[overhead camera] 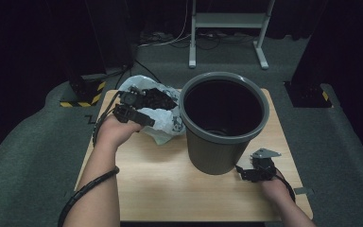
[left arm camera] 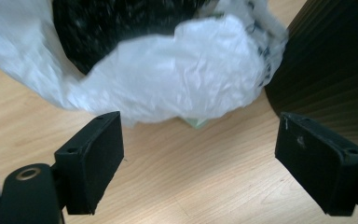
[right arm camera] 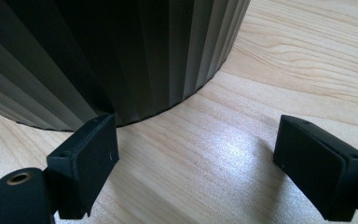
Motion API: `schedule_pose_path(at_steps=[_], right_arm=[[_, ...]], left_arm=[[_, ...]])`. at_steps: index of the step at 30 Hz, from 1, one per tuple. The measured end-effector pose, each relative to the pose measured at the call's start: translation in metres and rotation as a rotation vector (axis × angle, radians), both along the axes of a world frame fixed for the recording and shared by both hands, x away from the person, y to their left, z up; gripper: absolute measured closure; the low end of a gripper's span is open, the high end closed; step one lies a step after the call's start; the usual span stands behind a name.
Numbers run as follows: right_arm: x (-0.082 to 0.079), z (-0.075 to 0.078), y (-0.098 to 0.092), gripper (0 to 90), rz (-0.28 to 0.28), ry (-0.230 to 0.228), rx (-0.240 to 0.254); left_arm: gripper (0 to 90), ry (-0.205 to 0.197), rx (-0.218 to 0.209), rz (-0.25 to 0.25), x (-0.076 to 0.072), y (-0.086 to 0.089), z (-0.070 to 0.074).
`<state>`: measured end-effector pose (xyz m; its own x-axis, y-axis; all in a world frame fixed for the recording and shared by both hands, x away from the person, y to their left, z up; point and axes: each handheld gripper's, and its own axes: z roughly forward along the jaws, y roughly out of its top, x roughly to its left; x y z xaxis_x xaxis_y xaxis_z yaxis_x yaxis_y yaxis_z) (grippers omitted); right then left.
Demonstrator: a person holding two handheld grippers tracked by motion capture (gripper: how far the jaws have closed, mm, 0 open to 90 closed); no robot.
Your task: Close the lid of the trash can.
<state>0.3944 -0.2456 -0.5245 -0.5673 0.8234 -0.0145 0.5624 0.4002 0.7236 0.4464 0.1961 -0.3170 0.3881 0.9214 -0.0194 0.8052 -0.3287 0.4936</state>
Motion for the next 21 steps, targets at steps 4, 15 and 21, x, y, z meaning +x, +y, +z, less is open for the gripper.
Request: schedule_pose_path(at_steps=[4, 15, 21], right_arm=[[0.0, 0.0, 0.0, 13.5, 0.0, -0.002, 0.0], [-0.002, 0.0, -0.001, 13.5, -0.004, 0.005, 0.004], [-0.002, 0.0, -0.001, 13.5, -0.003, 0.004, 0.005]], left_arm=[[15.2, -0.012, 0.009, 0.008, -0.006, 0.004, -0.02], [14.7, -0.035, -0.006, 0.01, -0.025, 0.003, -0.086], [14.1, -0.018, -0.021, -0.005, -0.039, -0.002, -0.124]])
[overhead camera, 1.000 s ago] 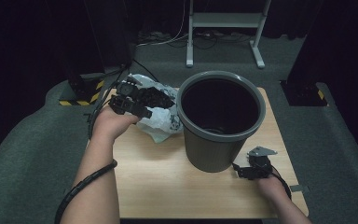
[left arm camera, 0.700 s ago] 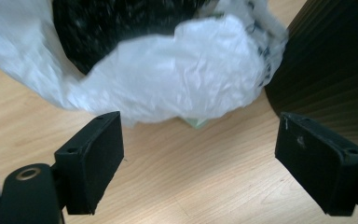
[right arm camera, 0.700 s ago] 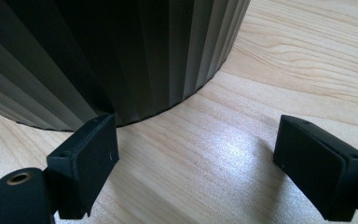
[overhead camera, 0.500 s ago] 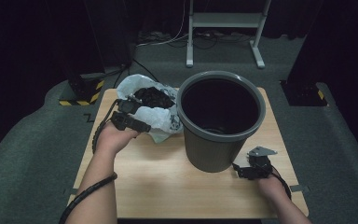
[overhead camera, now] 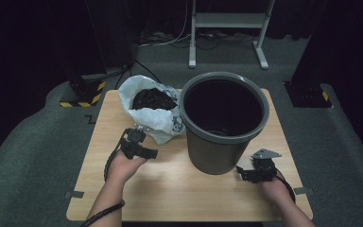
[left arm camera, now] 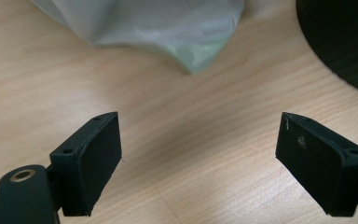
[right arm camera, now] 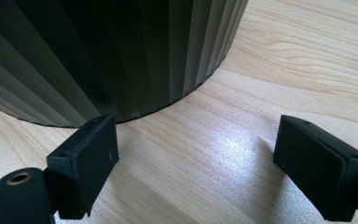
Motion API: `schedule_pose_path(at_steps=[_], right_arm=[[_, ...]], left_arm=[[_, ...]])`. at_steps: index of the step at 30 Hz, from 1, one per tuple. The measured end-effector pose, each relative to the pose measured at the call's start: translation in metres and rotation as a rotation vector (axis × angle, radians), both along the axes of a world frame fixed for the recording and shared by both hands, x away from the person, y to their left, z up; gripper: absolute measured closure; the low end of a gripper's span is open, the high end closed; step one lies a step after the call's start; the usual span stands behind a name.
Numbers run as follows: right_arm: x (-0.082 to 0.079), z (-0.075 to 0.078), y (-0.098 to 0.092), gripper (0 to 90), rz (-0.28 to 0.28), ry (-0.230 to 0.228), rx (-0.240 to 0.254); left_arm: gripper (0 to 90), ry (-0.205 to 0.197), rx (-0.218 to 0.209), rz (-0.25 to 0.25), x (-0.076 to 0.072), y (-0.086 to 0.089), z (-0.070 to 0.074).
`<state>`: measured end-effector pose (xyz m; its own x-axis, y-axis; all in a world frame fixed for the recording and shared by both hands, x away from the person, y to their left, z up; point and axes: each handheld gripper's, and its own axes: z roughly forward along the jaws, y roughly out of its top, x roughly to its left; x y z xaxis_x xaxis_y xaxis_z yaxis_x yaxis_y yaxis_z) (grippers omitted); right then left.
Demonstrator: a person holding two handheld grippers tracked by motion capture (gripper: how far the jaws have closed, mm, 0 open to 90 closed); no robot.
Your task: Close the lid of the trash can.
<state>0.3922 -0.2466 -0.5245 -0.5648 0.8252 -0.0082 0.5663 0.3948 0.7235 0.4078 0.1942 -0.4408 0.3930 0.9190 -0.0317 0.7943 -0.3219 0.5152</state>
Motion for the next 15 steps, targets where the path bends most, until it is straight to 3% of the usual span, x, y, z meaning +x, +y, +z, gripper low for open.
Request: schedule_pose_path(at_steps=[5, 9, 12, 13, 15], right_arm=[[0.0, 0.0, 0.0, 13.5, 0.0, 0.0, 0.0], [0.0, 0.0, 0.0, 13.1, 0.0, 0.0, -0.001], [0.001, 0.0, 0.0, 13.1, -0.001, -0.001, -0.001], [0.001, 0.0, 0.0, 13.1, -0.001, 0.0, -0.001], [0.002, 0.0, 0.001, 12.4, -0.002, -0.001, -0.003]], left_arm=[[14.3, -0.006, -0.015, 0.027, -0.008, -0.001, -0.026], [14.1, 0.006, 0.01, 0.059, -0.01, -0.002, -0.051], [14.0, -0.026, 0.01, 0.077, -0.014, -0.003, -0.067], [9.9, -0.069, 0.002, 0.081, -0.016, -0.005, -0.072], [7.1, -0.113, -0.023, 0.096, -0.019, -0.008, -0.075]])
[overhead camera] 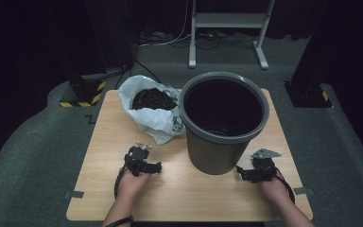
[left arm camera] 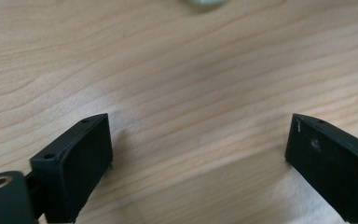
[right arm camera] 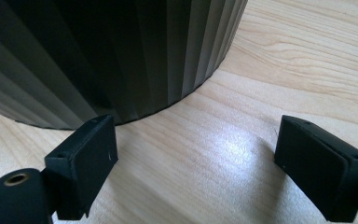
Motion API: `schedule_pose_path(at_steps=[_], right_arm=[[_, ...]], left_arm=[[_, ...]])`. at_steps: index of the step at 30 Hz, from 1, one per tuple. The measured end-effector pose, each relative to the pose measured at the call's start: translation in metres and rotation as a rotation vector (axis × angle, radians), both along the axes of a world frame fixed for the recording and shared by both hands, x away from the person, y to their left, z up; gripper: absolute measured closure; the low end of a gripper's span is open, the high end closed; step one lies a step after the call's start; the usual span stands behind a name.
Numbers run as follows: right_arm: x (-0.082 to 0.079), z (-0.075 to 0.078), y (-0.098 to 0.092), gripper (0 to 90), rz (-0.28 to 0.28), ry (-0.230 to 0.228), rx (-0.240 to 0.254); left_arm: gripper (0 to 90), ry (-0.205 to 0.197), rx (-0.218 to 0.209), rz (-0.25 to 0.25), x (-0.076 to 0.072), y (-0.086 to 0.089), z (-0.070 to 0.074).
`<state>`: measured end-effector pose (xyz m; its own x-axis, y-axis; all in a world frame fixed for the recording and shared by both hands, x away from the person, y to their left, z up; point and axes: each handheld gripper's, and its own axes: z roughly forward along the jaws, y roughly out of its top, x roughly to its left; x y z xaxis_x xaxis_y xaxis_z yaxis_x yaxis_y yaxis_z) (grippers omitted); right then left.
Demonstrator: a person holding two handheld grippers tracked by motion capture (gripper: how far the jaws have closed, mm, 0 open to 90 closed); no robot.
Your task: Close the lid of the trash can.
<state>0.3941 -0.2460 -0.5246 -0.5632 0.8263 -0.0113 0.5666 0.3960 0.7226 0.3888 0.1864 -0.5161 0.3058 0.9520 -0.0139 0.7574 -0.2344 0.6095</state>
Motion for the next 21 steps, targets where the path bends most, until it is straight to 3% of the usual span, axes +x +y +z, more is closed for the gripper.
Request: schedule_pose_path(at_steps=[2, 5, 21], right_arm=[[0.001, 0.0, 0.0, 12.2, -0.002, 0.002, 0.0], [0.001, 0.0, 0.0, 12.1, -0.003, 0.002, -0.002], [-0.001, 0.0, 0.001, 12.0, -0.021, -0.001, -0.001]], left_arm=[[4.2, -0.034, -0.013, 0.008, -0.002, -0.003, -0.004], [0.0, -0.122, -0.037, -0.003, -0.006, -0.006, -0.012], [0.5, -0.121, -0.037, -0.073, -0.005, -0.011, -0.012]])
